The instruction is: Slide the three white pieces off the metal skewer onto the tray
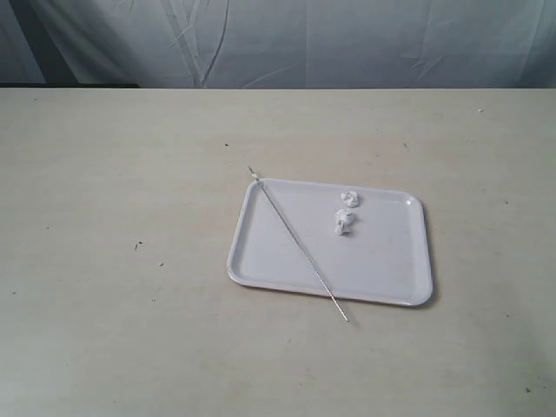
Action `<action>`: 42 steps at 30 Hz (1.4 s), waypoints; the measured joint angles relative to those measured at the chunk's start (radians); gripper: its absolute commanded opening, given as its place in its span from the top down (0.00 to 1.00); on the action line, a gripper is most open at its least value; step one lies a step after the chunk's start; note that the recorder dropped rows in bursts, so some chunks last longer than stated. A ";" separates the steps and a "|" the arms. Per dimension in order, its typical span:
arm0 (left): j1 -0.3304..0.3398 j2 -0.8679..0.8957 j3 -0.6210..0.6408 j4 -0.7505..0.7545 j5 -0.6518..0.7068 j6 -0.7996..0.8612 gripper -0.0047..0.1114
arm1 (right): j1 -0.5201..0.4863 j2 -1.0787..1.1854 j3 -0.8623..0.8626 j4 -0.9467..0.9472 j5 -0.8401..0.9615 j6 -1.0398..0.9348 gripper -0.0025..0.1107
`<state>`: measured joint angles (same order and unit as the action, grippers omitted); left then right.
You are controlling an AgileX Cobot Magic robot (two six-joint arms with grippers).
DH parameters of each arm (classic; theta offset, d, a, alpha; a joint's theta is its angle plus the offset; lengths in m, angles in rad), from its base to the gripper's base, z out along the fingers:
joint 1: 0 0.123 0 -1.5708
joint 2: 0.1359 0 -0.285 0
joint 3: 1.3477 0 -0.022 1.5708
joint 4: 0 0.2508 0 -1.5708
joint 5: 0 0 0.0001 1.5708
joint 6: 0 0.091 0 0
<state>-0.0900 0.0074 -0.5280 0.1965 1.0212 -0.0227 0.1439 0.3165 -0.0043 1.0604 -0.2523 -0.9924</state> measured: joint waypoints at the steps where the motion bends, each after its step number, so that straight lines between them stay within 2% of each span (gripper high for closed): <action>1: 0.006 0.000 0.000 -0.003 -0.061 0.004 0.96 | 0.000 -0.025 0.001 0.000 0.026 0.000 0.98; 4: 0.021 0.000 0.044 -0.038 -0.332 0.028 0.96 | 0.000 -0.116 0.002 0.027 0.075 0.003 0.98; 12: 0.098 -0.003 0.202 -0.169 -0.476 0.083 0.96 | -0.025 -0.294 0.002 0.070 0.090 0.003 0.98; 19: 0.104 -0.003 0.329 -0.188 -0.531 0.087 0.96 | -0.079 -0.310 0.002 0.002 0.101 0.001 0.98; 25: 0.108 -0.003 0.436 -0.196 -0.664 0.082 0.96 | -0.081 -0.310 0.002 -0.031 0.135 0.017 0.98; 28: 0.109 -0.003 0.491 -0.196 -0.675 0.068 0.96 | -0.081 -0.310 0.002 -0.180 0.167 0.170 0.98; 32: 0.109 -0.003 0.523 -0.196 -0.689 0.064 0.96 | -0.098 -0.310 0.002 -0.556 0.232 0.559 0.98; 36: 0.109 -0.003 0.523 -0.191 -0.707 0.062 0.96 | -0.165 -0.312 0.002 -0.865 0.324 0.855 0.98; 38: 0.109 -0.003 0.523 -0.191 -0.708 0.057 0.96 | -0.200 -0.312 0.002 -0.978 0.382 0.944 0.98; 42: 0.109 -0.003 0.523 -0.189 -0.708 0.041 0.96 | -0.223 -0.312 0.002 -1.068 0.486 1.006 0.98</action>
<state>0.0194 0.0047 -0.0048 0.0073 0.3131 0.0184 -0.0793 0.0048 -0.0020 -0.0072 0.2335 0.0134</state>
